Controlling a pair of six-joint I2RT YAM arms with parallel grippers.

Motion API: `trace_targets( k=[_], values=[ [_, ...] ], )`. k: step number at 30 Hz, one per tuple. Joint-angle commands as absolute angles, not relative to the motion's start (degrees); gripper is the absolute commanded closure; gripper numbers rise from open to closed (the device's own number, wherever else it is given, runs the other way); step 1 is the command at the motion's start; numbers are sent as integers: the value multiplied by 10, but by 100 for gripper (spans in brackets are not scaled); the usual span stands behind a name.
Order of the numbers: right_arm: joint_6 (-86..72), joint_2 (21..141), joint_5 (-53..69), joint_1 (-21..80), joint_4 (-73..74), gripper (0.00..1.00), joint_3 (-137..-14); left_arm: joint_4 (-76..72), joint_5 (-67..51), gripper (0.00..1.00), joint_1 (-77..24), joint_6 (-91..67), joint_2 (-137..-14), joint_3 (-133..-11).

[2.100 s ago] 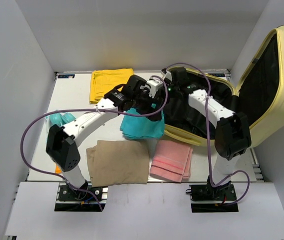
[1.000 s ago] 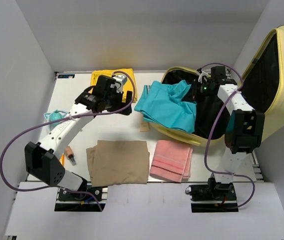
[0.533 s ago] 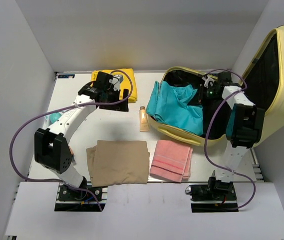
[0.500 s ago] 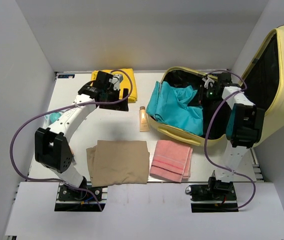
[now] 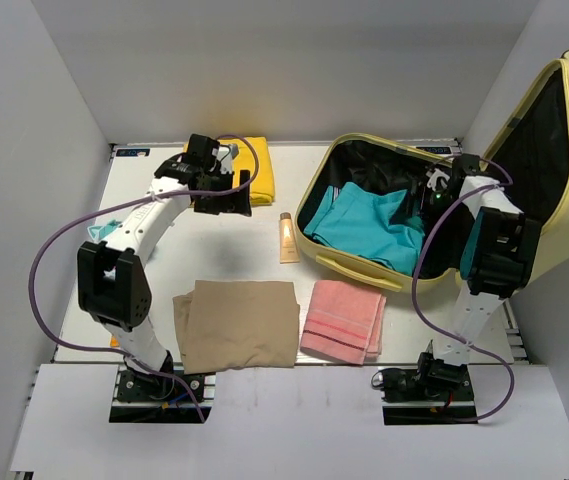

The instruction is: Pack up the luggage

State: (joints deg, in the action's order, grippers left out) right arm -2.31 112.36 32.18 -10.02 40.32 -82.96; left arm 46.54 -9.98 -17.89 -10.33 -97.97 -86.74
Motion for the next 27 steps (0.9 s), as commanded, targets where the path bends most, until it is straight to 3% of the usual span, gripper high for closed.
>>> trace_targets(
  k=[1,11,17,20,21,23,27],
  values=[
    [-9,1119,293,-102,454,10,-895,475,-117,0,-170,-98,-987,-911],
    [-3,1054,148,-69,523,10,-970,483,-117,0,-169,-95,-1003,-927],
    [-22,1011,9,16,534,10,-933,488,-100,0,-170,-95,-994,-917],
    [-33,989,-10,55,525,24,-911,485,-93,0,-167,-93,-986,-906],
    [-44,984,22,60,506,37,-895,483,-93,0,-164,-93,-984,-896],
    [-68,975,54,77,502,50,-868,475,-94,0,-162,-98,-977,-885],
    [-105,968,7,83,450,52,-775,476,-103,0,-154,-102,-974,-870]
  ],
)
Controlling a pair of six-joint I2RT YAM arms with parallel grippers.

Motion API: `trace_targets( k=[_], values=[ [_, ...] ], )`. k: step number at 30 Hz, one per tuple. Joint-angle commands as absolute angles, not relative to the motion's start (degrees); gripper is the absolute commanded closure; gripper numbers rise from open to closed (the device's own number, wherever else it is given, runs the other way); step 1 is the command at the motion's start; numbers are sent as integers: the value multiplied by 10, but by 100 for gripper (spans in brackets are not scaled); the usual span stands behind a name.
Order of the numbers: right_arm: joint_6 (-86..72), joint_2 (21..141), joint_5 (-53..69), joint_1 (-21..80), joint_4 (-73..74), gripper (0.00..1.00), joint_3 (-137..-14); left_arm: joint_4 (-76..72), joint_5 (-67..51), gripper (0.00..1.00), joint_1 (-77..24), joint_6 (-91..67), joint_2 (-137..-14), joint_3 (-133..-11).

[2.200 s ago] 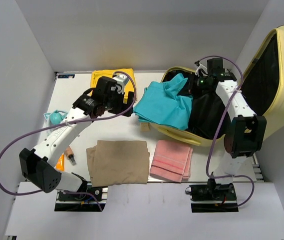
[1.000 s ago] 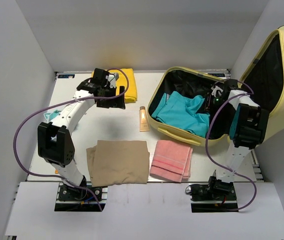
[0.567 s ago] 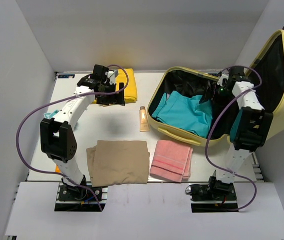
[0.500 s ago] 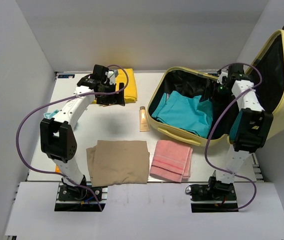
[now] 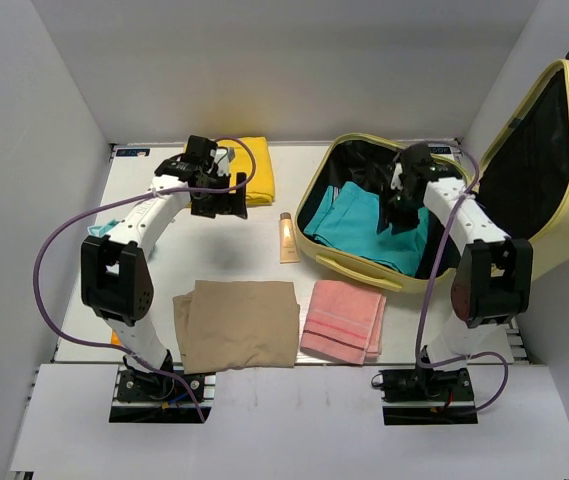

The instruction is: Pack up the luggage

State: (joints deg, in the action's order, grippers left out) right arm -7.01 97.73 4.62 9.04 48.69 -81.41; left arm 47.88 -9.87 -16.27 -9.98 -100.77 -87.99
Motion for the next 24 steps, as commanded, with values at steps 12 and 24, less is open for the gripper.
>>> trace_targets(
  k=[12,24],
  values=[
    [-135,1034,-218,70,450,44,-862,486,-116,0,-151,-109,-949,-856],
    [-109,895,45,102,497,67,-682,506,-93,0,-148,-114,-946,-851]
  ],
)
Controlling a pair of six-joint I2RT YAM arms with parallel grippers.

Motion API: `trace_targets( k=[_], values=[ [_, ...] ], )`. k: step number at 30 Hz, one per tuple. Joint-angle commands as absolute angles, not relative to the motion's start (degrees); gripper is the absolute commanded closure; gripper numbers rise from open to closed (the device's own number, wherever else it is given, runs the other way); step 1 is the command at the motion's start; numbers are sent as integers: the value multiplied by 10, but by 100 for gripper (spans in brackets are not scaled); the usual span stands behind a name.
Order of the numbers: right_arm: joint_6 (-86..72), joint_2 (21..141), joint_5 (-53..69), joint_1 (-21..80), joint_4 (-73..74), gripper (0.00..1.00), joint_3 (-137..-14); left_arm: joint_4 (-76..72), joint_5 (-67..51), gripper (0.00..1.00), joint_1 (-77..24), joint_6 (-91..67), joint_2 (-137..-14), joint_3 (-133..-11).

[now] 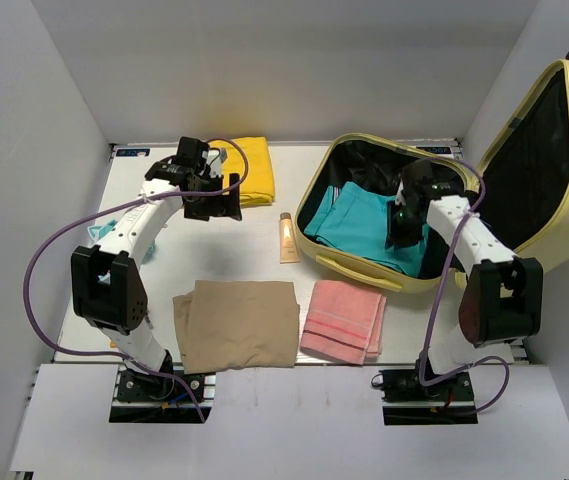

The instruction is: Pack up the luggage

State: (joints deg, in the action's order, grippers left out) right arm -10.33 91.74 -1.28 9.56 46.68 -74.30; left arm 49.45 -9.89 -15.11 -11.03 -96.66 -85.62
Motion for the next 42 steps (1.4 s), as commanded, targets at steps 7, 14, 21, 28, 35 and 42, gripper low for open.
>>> trace_targets(
  k=[7,14,21,28,35,42],
  values=[
    [-128,949,47,101,430,73,-608,514,-88,0,-141,-118,-951,-853],
    [-108,971,28,102,417,59,-736,530,-84,0,-134,-96,-985,-910],
    [-126,980,-135,97,389,49,-857,487,-71,0,-131,-47,-1056,-977],
    [-182,1091,-193,69,384,64,-904,467,-67,0,-141,-70,-1206,-1127],
    [-210,1154,-189,37,357,68,-918,403,-85,0,-157,-114,-1292,-1195],
    [-179,1140,-119,25,387,28,-971,354,-58,0,-189,-76,-1336,-1226]
  ],
)
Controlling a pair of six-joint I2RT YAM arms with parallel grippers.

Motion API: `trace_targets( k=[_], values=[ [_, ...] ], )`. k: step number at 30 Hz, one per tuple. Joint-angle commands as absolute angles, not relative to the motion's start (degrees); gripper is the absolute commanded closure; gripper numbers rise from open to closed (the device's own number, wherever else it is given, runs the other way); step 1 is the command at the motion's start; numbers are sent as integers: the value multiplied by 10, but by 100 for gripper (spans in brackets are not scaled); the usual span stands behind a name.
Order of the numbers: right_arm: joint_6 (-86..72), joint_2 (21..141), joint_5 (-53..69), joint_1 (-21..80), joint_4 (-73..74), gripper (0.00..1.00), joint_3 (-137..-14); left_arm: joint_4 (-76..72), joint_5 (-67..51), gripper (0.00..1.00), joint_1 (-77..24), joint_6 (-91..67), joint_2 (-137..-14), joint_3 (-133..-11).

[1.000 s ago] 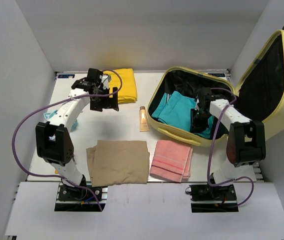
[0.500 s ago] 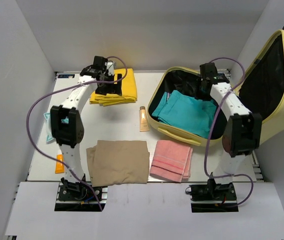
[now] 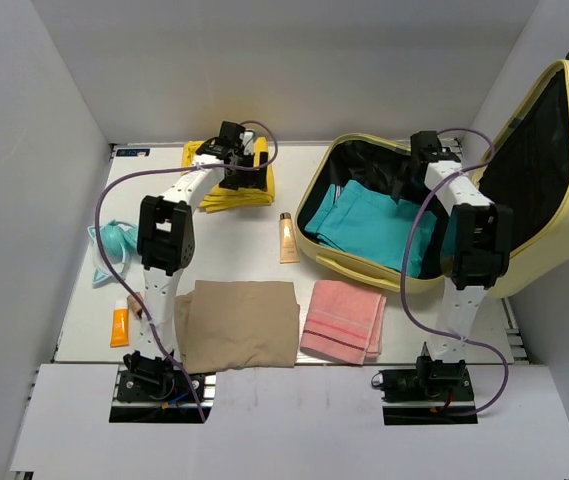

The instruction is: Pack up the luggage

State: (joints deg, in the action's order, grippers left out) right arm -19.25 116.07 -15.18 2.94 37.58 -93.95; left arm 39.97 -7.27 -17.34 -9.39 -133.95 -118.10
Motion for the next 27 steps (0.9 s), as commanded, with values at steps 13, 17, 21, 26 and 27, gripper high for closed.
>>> trace_targets(
  k=[13,17,21,26,27],
  values=[
    [-138,989,87,31,400,9,-901,350,33,0,-222,-33,-1392,-1212],
    [-140,969,95,31,411,9,-894,428,83,32,-241,-19,-1417,-1205],
    [-149,938,103,31,398,9,-861,499,157,81,-244,-26,-1409,-1168],
    [-149,918,120,34,393,9,-841,495,170,97,-221,-79,-1279,-986],
    [-149,914,122,38,393,9,-841,481,164,97,-214,-85,-1241,-939]
  ],
)
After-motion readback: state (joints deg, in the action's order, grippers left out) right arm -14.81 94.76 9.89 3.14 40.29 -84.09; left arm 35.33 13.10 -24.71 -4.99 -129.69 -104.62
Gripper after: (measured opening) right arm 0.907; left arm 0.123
